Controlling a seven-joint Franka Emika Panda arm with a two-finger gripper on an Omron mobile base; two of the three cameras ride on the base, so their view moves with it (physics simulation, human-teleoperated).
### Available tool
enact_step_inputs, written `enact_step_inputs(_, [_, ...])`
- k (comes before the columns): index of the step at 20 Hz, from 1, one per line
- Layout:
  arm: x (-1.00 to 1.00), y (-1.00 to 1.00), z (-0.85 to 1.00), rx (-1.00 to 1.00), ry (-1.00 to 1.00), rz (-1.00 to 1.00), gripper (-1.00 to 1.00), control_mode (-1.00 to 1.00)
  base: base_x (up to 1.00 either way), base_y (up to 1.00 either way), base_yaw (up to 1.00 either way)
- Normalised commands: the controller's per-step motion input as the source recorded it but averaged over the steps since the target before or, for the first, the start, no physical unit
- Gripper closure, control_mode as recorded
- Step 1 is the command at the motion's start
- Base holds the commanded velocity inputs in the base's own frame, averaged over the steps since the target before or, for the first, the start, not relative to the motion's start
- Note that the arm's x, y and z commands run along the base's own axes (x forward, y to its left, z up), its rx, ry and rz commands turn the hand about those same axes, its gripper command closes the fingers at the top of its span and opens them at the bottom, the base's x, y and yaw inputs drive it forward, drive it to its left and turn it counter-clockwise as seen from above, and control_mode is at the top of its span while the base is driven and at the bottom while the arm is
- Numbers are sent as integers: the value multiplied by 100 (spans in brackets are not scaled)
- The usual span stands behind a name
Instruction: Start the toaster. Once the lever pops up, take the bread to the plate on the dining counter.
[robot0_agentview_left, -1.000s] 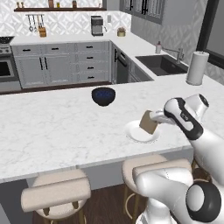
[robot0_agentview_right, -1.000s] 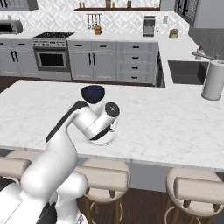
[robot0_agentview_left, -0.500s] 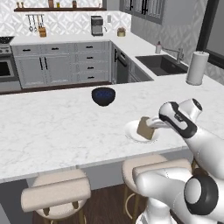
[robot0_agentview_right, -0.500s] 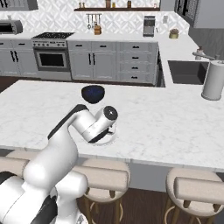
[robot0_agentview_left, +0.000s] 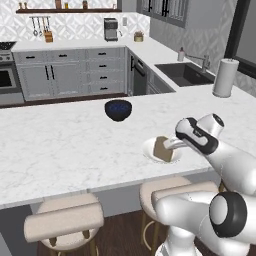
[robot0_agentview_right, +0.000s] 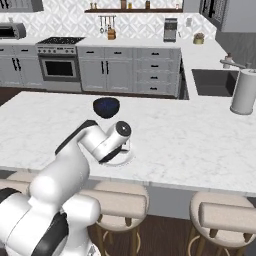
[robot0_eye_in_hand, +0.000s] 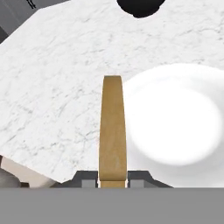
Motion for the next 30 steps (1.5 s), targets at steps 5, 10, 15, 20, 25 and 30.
enact_step_inputs(5, [33,0,-6,0,0,14,100,-100,0,0,0])
enact_step_inputs(10, [33,0,0,0,0,9,100,-100,0,0,0])
enact_step_inputs(15, [11,-7,-8,-2,0,5,100,-100,0,0,0])
enact_step_inputs(20, [0,-23,-10,-2,0,5,100,-100,0,0,0])
enact_step_inputs(25, [2,-5,-5,-1,0,3,100,-100,0,0,0])
enact_step_inputs(30, [3,0,-12,-2,0,1,100,-100,0,0,0])
